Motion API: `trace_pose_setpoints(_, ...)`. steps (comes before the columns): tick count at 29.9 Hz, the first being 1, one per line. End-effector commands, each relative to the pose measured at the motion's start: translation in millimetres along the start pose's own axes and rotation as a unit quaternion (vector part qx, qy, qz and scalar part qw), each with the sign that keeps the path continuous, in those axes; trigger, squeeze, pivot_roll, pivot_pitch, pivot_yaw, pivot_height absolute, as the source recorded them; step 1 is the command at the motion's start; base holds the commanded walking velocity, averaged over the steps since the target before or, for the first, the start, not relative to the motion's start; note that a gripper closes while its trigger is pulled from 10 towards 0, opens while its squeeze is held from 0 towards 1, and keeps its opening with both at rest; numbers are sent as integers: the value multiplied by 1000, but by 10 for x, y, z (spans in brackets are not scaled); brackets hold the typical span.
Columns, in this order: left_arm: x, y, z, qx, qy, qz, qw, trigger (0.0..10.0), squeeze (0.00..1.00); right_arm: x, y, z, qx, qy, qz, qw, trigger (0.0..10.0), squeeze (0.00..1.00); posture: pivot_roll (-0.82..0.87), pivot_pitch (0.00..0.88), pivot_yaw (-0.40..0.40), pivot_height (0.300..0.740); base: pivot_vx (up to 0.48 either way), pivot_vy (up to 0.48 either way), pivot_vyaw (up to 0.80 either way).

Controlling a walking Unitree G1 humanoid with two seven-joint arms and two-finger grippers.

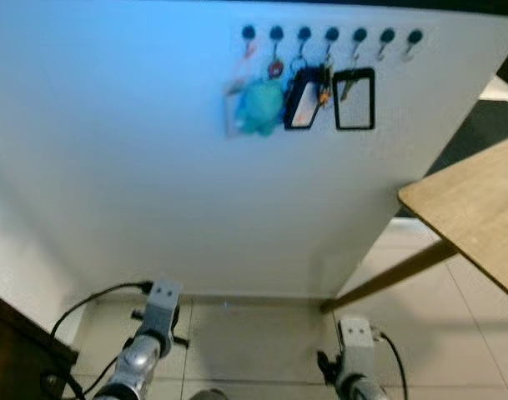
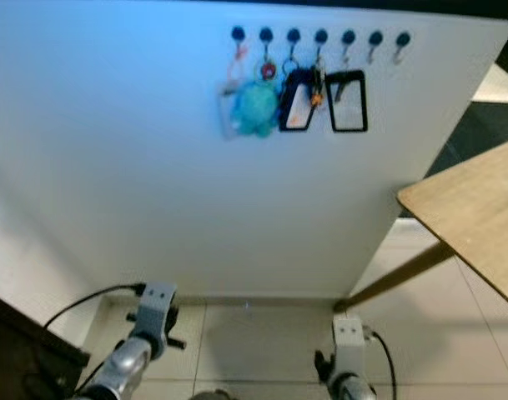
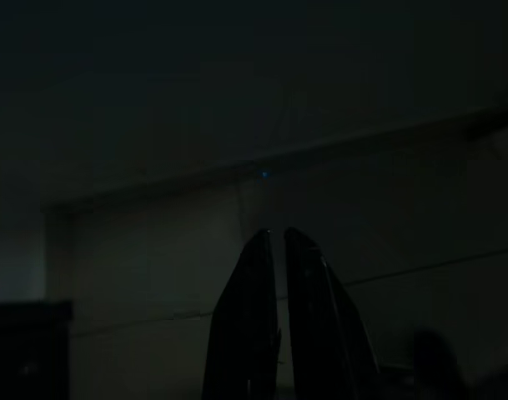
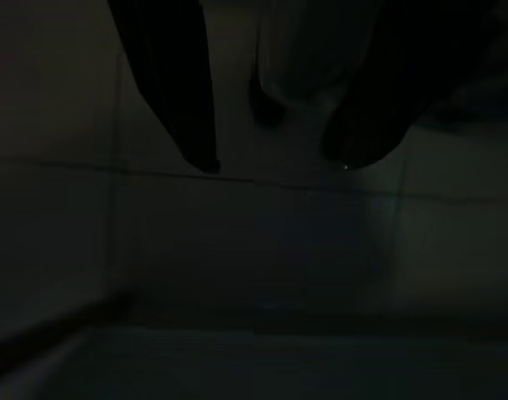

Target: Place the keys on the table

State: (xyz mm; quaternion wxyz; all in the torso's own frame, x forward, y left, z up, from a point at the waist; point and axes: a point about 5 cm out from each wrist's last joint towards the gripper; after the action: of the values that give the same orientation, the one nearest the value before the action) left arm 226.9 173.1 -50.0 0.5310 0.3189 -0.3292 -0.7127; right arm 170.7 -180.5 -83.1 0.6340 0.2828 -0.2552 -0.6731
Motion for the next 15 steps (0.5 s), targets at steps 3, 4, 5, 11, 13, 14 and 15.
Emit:
trace_pose_setpoints(3,18,-66,20,-13,-1,2,1000,10000,0,15,-14,4,-3,-6,-9,1000,10000,0,87,32,-21,740,0,0,800)
trace_pose_setpoints(4,18,-66,20,-13,-1,2,1000,10000,0,15,-14,4,-3,-6,-9,1000,10000,0,87,32,-21,740,0,0,800)
trace_pose_setpoints(5,20,-70,21,-15,-1,1,1000,10000,0,19,-17,6,-3,-7,-9,1000,10000,0,87,33,-20,740,0,0,800)
trace_pose_setpoints(11,26,-74,21,-17,-2,-1,1000,10000,0,25,-19,10,-1,-10,-12,1000,10000,0,87,34,-19,740,0,0,667)
trace_pose_setpoints(13,31,-73,20,-16,-3,-2,1000,10000,0,63,-27,15,-1,-26,-42,999,10000,0,87,34,-19,740,0,0,0)
trace_pose_setpoints(14,31,-73,20,-16,-3,-2,1000,10000,0,63,-27,15,-1,-26,-42,999,10000,0,87,34,-19,740,0,0,0)
trace_pose_setpoints(15,31,-73,20,-16,-3,-2,1000,10000,0,63,-27,15,-1,-26,-42,999,10000,0,87,34,-19,740,0,0,0)
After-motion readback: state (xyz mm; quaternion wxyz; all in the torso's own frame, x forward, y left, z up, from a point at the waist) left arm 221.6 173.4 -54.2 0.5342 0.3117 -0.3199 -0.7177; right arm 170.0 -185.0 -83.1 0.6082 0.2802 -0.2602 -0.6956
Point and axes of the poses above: a point about 5 cm out from each wrist's last joint towards the gripper, its own z axis pointing back from the gripper into the wrist, its own y axis along the axis of the wrist's last joint, x = y × z, and after that the axes turned 1 degree about -z, right-handed
